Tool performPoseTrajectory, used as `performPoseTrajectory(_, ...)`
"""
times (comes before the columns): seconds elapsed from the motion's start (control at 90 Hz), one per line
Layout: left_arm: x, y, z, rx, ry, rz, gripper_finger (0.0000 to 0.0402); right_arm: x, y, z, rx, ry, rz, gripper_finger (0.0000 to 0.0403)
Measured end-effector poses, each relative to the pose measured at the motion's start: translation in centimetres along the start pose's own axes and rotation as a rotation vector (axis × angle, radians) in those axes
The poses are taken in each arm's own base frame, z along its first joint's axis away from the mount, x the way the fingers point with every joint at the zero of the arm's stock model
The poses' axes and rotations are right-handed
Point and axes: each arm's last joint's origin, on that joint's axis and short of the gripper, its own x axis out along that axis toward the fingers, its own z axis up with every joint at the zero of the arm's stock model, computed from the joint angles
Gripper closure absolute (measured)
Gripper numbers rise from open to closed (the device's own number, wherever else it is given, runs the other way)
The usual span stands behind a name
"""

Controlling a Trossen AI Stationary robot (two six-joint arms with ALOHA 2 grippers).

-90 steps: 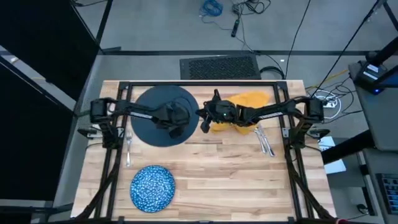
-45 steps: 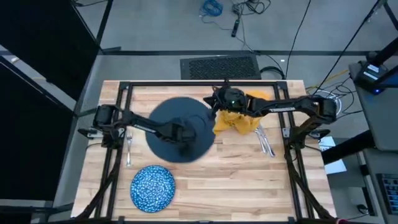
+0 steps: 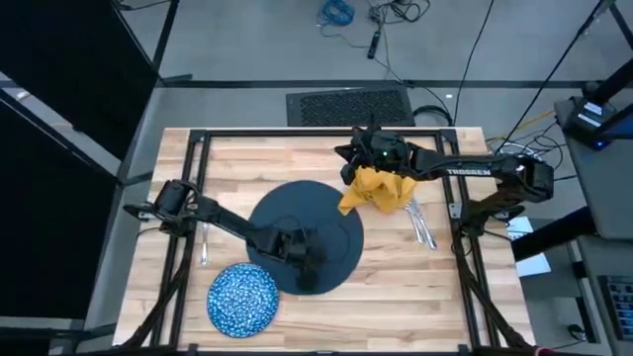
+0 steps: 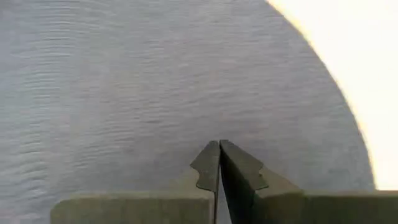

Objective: Set table place
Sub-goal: Move the blue placemat to he center

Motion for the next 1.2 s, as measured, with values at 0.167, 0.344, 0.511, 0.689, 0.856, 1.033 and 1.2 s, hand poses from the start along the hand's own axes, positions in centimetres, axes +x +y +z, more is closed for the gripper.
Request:
performPoseTrajectory(0.167, -0.8, 0.1, -0.2, 0.061, -0.038, 0.207, 0.0401, -1.1, 0.0, 0.6, 0.017, -0.011, 0.005, 0.0403)
performPoseTrajectory(0.344, -4.5, 0.7, 1.7, 0.102, -0.155, 0.326, 0.0401, -1.7, -0.1, 0.5, 0.012, 0.030, 0.000, 0.0403)
performPoseTrajectory(0.511, -6.6, 2.5, 2.0, 0.108, -0.138, 0.488, 0.0401, -1.8, -0.2, -0.1, 0.002, 0.092, -0.010, 0.0403)
performPoseTrajectory(0.689, -5.3, 6.9, -0.5, 0.035, 0.068, 0.658, 0.0401, -2.0, 1.0, -0.4, -0.017, 0.106, 0.026, 0.0403)
performPoseTrajectory(0.856, -3.5, 9.1, -2.4, -0.069, 0.144, 0.598, 0.0401, -2.4, 2.8, -1.0, -0.054, 0.133, 0.077, 0.0403)
performPoseTrajectory(1.033, -1.5, 7.2, -2.6, -0.076, 0.084, 0.473, 0.0402, -3.1, 4.5, -1.9, -0.103, 0.178, 0.067, 0.0403)
performPoseTrajectory(1.2, -0.8, 4.8, -2.4, -0.087, 0.000, 0.358, 0.0402, -3.4, 5.2, -2.4, -0.124, 0.209, 0.057, 0.0403)
